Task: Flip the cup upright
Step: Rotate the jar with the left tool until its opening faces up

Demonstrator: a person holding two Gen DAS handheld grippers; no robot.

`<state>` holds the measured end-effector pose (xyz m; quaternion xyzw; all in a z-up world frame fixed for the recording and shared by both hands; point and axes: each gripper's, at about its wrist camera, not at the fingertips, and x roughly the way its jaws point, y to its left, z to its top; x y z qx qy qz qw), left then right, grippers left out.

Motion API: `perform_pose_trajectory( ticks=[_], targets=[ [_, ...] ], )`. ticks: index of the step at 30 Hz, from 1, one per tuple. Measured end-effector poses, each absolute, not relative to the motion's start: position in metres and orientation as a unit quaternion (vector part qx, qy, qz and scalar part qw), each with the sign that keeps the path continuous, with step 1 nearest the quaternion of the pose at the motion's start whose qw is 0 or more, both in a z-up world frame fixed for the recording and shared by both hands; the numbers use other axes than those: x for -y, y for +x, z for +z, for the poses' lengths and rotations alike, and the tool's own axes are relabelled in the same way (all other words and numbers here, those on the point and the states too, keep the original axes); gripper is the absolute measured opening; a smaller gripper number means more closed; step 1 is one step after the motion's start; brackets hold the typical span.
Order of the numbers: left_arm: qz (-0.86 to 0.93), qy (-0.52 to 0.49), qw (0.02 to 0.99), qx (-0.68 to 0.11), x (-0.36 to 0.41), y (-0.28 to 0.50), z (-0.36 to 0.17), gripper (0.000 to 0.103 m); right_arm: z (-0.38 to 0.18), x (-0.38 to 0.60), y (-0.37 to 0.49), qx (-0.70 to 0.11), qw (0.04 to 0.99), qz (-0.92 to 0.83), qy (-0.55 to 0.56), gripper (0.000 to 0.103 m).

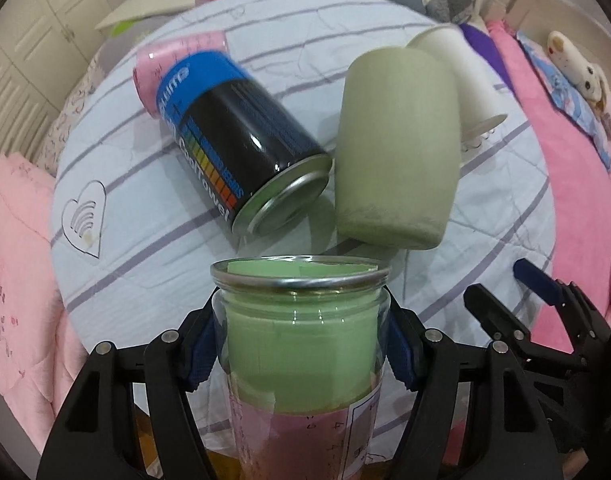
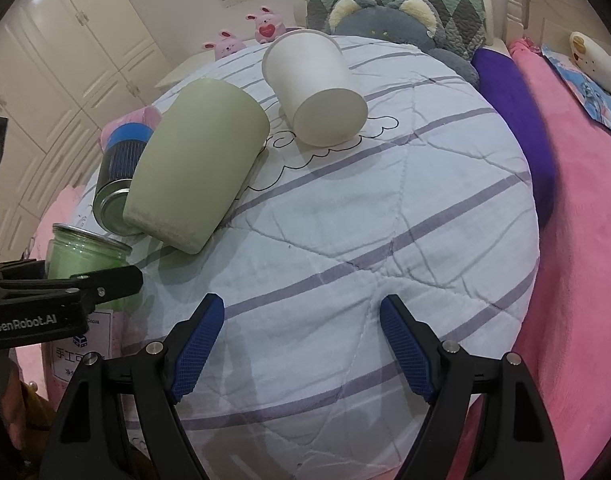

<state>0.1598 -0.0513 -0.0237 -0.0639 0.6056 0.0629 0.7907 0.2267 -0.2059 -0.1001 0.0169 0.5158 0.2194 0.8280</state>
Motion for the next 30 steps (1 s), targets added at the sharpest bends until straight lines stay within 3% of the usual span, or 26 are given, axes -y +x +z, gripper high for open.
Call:
perform_pose_trajectory(
  ticks=[20, 28, 30],
  targets=[
    [0.048, -0.052, 0.848, -0.525, 0.051, 0.160, 0.028, 0.070, -0.078, 0.214, 0.213, -0.494, 0.847, 0.194, 0.025, 0.082],
    [0.047, -0.046, 0.845, -0.531, 0.054, 0.156, 0.025, 0.071, -0.073, 0.215, 0.205, -0.491, 0.850, 0.191, 0.019, 0.082],
    [0.046, -0.050, 0.840, -0.538, 0.053, 0.157, 0.021, 0.077, -0.073, 0.215, 0.202, -0.492, 0.850, 0.188, 0.018, 0.082]
  ],
)
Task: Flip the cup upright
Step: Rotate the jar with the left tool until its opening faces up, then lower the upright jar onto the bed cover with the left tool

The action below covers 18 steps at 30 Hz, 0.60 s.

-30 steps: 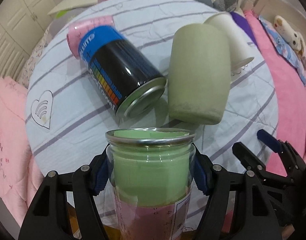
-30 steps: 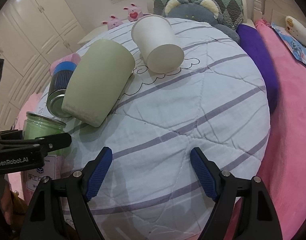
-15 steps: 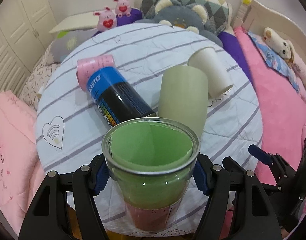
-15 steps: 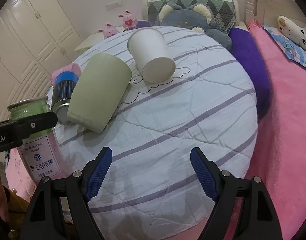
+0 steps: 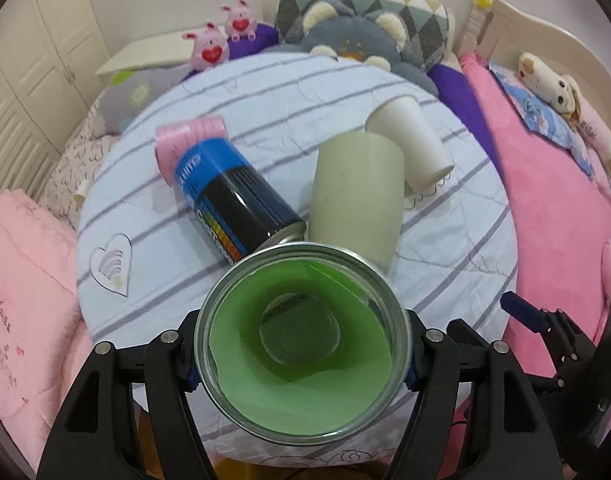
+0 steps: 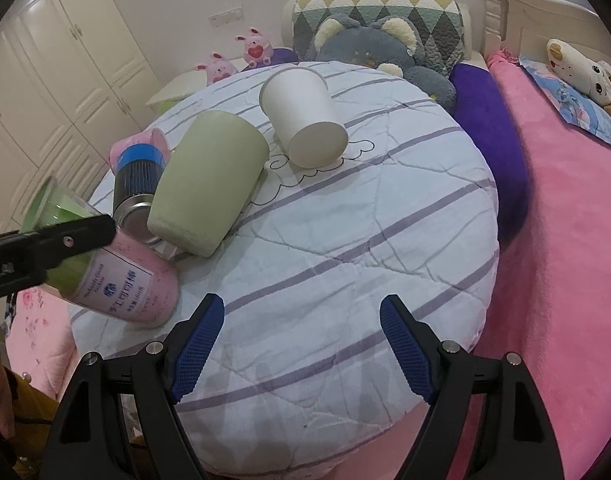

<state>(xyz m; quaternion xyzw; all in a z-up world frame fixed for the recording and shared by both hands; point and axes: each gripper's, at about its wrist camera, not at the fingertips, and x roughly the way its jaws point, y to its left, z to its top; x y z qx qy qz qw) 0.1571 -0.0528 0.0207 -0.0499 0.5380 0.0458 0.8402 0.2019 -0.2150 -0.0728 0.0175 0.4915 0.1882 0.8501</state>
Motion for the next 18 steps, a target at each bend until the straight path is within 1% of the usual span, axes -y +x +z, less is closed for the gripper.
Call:
perform_pose_trajectory(
  ticks=[3, 4, 18],
  targets=[
    [0.049, -0.042, 0.842, -0.536, 0.054, 0.155, 0.020, 0.086, -0.073, 0.217, 0.197, -0.492, 0.850, 0.186, 0.016, 0.082],
    [0.048, -0.041, 0.844, -0.533, 0.054, 0.153, 0.021, 0.086, -0.073, 0.217, 0.196, -0.492, 0.850, 0.185, 0.016, 0.082],
    [0.035, -0.033, 0.855, -0.517, 0.055, 0.128, 0.030, 0.087, -0.058, 0.218, 0.173, -0.479, 0.862, 0.166, 0.014, 0.082]
  ],
)
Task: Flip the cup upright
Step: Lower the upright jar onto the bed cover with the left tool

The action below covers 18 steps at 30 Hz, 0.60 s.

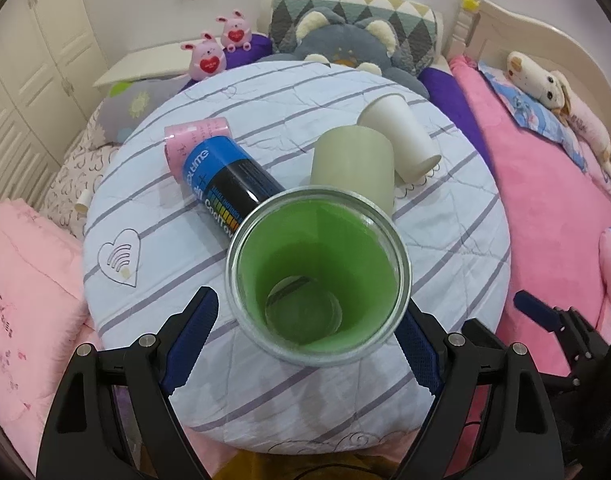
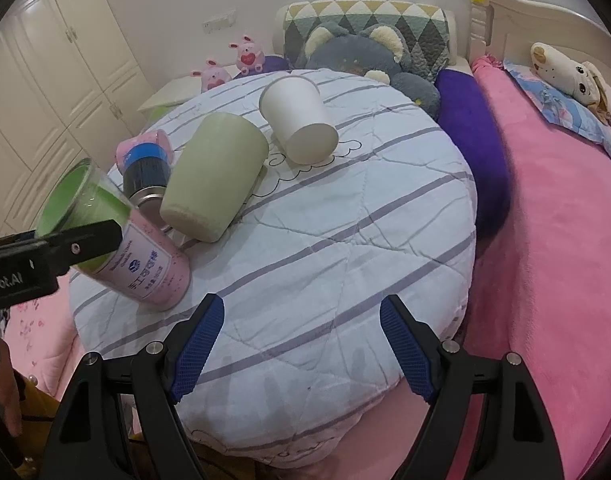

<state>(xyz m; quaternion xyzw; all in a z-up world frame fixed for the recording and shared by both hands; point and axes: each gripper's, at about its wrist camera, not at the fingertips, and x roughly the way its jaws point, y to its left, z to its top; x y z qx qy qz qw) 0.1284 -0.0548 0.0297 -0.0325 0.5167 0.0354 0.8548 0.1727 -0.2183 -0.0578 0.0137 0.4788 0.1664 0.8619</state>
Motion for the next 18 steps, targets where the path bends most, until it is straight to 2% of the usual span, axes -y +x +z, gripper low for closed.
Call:
perform_pose_trajectory(
  ticks=[12, 18],
  targets=[
    [0.025, -0.033, 0.862, -0.505, 0.036, 0.088, 0.026, 0.087, -0.048, 0.208, 0.128, -0.463, 0.874, 0.144, 0.019, 0.082],
    [0.013, -0.025, 0.865, -0.502, 0.028, 0.069, 0.016, 0.087, -0.050, 0.200, 0.108, -0.419, 0.898, 0.129, 0.025, 0.082]
  ],
)
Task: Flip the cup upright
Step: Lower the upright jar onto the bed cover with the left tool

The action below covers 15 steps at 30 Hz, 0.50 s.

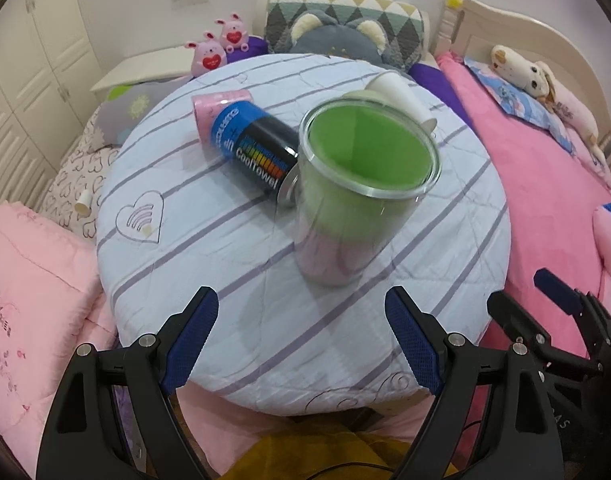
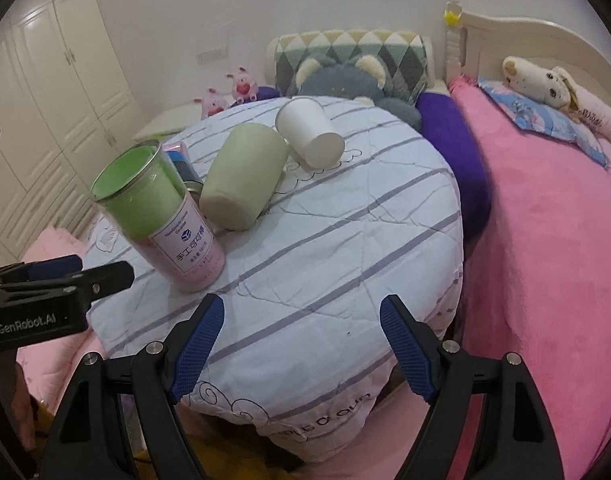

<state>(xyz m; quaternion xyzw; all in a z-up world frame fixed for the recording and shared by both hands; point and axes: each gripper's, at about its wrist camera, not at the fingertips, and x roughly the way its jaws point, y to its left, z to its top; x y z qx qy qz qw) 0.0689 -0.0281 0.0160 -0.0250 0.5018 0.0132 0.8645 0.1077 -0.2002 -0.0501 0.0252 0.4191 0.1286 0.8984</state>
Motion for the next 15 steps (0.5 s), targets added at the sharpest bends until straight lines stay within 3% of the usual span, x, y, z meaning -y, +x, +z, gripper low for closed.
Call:
perform_pose_trajectory(
  ticks=[6, 15],
  targets=[
    [0.001, -0.020, 0.874, -0.485, 0.018, 0.056, 0.001, 0.087, -0.058, 0.187, 0.089, -0.388, 0.914, 0.119, 0.022, 0.082],
    [0.001, 0.010, 0.919, -0.395, 0.016, 0.038, -0.010, 0.087, -0.064, 0.183, 0.066, -0.319, 0.942, 0.095, 0.032, 0.082]
  ],
)
